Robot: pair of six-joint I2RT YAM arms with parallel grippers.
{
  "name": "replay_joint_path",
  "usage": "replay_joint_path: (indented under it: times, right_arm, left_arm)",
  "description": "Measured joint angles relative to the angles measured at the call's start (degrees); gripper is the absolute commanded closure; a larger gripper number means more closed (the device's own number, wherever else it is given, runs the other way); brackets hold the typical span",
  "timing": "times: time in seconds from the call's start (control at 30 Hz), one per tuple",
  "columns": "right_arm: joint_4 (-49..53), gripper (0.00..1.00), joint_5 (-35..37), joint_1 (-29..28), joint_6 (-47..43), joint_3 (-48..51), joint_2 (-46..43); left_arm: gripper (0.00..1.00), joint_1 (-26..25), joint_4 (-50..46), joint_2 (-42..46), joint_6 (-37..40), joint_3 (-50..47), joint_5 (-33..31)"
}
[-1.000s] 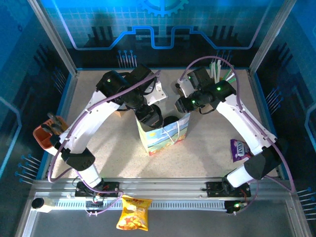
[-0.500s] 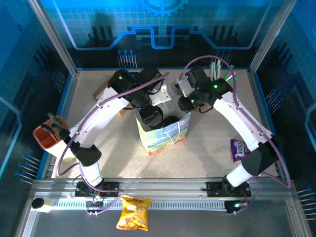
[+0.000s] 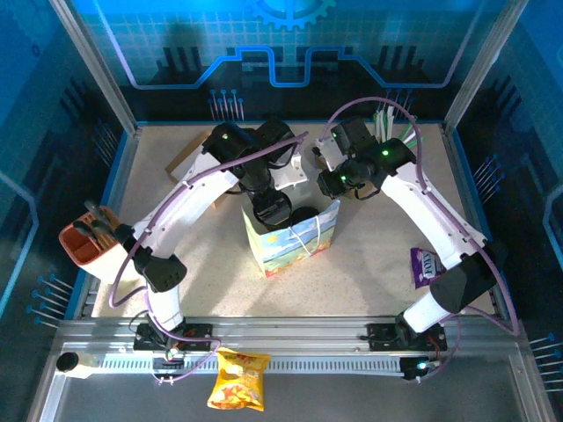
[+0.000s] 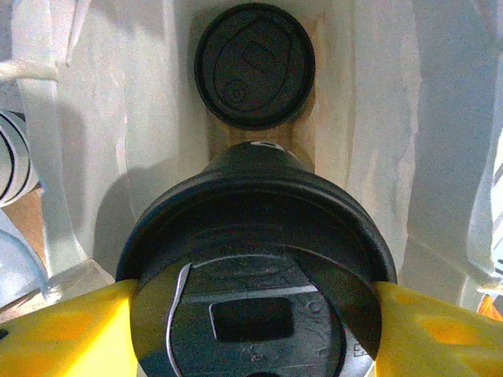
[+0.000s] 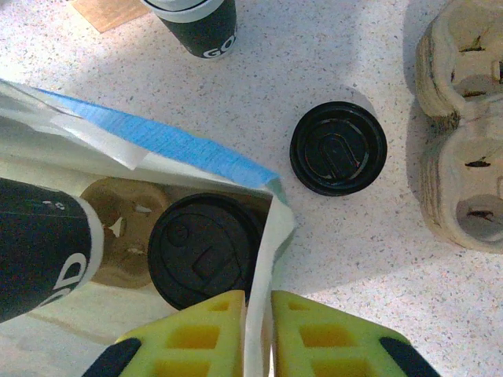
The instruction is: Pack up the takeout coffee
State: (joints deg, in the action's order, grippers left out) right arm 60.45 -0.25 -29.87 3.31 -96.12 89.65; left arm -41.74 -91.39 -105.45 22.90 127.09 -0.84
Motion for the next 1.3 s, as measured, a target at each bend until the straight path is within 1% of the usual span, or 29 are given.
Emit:
replay_joint_path:
  times: [0.3,1.03,1.3]
  right_arm:
    - [-0.09,0.83,-0.22,0.31,0.0,0.31,0.0]
    - [-1.14,0.83,-0.81,0.7,-0.2,2.32,-0.11]
    - [-1.57,0.82,-0.87,0.83,-0.2,2.78,-0.44]
  left_arm:
    - [0.52,0.17,0.24,0.0,0.46,-3.19,-0.42]
    - [0.52,0.31,1.75,-1.88,1.27,-5.14,-0.46]
    - [0.52,0.37,3.1,-2.51,1.27,-8.37,-0.46]
